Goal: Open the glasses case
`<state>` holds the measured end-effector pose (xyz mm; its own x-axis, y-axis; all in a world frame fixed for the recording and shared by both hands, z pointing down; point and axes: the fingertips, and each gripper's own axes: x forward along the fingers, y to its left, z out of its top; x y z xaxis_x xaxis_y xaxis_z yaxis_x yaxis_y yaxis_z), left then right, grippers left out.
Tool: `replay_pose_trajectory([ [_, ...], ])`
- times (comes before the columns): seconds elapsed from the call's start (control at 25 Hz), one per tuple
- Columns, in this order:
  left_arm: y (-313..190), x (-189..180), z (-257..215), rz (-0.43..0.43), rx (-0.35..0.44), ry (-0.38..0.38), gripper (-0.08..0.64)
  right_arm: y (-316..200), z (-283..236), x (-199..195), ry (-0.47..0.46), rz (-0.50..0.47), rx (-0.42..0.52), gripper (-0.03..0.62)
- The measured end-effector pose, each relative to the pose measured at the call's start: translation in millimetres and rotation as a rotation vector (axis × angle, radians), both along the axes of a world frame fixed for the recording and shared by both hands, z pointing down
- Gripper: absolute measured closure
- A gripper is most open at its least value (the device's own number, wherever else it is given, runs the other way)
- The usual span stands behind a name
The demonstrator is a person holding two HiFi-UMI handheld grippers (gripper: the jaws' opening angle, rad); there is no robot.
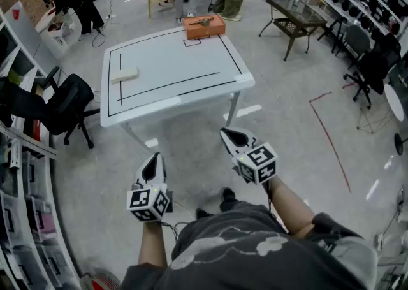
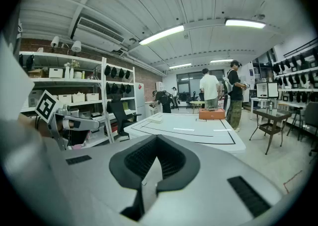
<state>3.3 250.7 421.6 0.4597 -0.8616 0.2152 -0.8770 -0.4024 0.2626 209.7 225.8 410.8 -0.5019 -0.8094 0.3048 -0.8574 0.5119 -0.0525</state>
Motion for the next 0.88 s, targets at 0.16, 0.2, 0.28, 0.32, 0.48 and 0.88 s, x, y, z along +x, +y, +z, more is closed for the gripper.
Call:
replay_pose_trajectory([
  [0.16,8,-1,0,0.013,-0.01,0.019,0.558,8,4,-14,0.014,-0.029,-0.005,0.593],
  [0.2,10,0,0,0.018,-0.009,0.019,0.558,8,4,-17,0.017,-0.033,-0.003,0.592],
  [0.28,12,1,0,0.024,-0.003,0.013,0.558,9,3,-22,0.017,-0.04,0.002,0.592],
  [0.32,13,1,0,0.025,0.0,0.011,0.558,9,3,-24,0.016,-0.042,0.003,0.592],
  [0.48,18,-8,-3,0.021,0.001,0.013,0.558,11,2,-31,0.012,-0.031,-0.001,0.593],
  [0.88,29,-37,13,-0.003,-0.044,0.02,0.558,22,25,-34,0.03,0.024,-0.034,0.592],
])
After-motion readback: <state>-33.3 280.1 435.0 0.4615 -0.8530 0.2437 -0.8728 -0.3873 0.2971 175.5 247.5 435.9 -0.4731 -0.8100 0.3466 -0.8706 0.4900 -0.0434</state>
